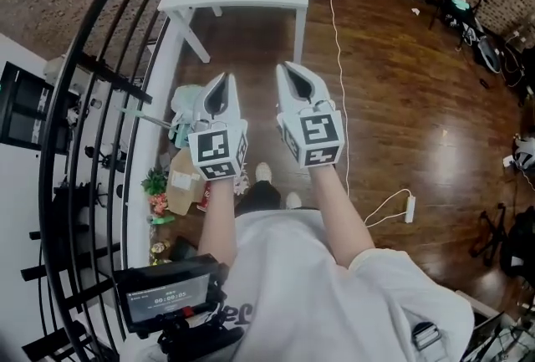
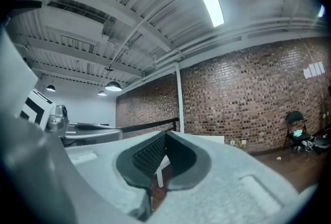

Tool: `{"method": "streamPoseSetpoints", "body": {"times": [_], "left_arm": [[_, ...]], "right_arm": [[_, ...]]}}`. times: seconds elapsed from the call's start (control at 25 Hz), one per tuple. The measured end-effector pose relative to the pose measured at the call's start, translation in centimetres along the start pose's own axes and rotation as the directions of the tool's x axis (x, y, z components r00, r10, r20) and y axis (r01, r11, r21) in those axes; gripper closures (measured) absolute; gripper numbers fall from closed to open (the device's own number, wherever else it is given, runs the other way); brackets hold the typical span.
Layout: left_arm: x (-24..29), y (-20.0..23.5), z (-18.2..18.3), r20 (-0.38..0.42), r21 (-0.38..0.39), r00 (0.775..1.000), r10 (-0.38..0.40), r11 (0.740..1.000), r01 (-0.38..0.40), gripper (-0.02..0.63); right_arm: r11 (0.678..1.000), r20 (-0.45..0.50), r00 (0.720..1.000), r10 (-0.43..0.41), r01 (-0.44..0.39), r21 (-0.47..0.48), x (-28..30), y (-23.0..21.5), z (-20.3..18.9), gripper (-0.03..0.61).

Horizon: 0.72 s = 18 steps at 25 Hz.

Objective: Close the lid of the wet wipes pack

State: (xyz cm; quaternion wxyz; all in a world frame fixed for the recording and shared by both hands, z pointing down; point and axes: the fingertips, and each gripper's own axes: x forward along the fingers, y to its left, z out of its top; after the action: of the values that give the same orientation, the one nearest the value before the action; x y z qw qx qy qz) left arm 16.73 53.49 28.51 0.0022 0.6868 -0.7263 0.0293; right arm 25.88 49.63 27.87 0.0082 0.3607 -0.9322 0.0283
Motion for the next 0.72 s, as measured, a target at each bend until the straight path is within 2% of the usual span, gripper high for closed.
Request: {"method": "streamPoseSetpoints", "body": {"times": [0.24,0.44,0.6,0.72], "left_arm": [[7.3,5.3,-1.0,0.003,-0.027,0.999,0.033,0.999,-0.033,0.598],[14.5,10.1,0.1,0.024,-0.016,1.0,-0.004,1.0,0.005,0.598],[19.1,14.8,0.6,0.029,-0.03,1.0,-0.003,1.0,0.004,0.598],[21.8,17.1,0.1,0.022,-0.083,1.0,-0.018,0.996,0.02,0.598]], "right_arm": [[0.999,-0.017,0.999,0.036,-0.037,-0.035,8.1,-1.0,-0.2,0.594],[0.998,-0.002,0.999,0.04,-0.04,-0.044,17.7,-1.8,1.0,0.594],[0.998,-0.012,0.999,0.045,-0.045,-0.052,24.2,-1.6,1.5,0.594],[0.998,-0.037,0.999,0.032,-0.034,-0.053,27.5,-2.0,0.6,0.594]]}}
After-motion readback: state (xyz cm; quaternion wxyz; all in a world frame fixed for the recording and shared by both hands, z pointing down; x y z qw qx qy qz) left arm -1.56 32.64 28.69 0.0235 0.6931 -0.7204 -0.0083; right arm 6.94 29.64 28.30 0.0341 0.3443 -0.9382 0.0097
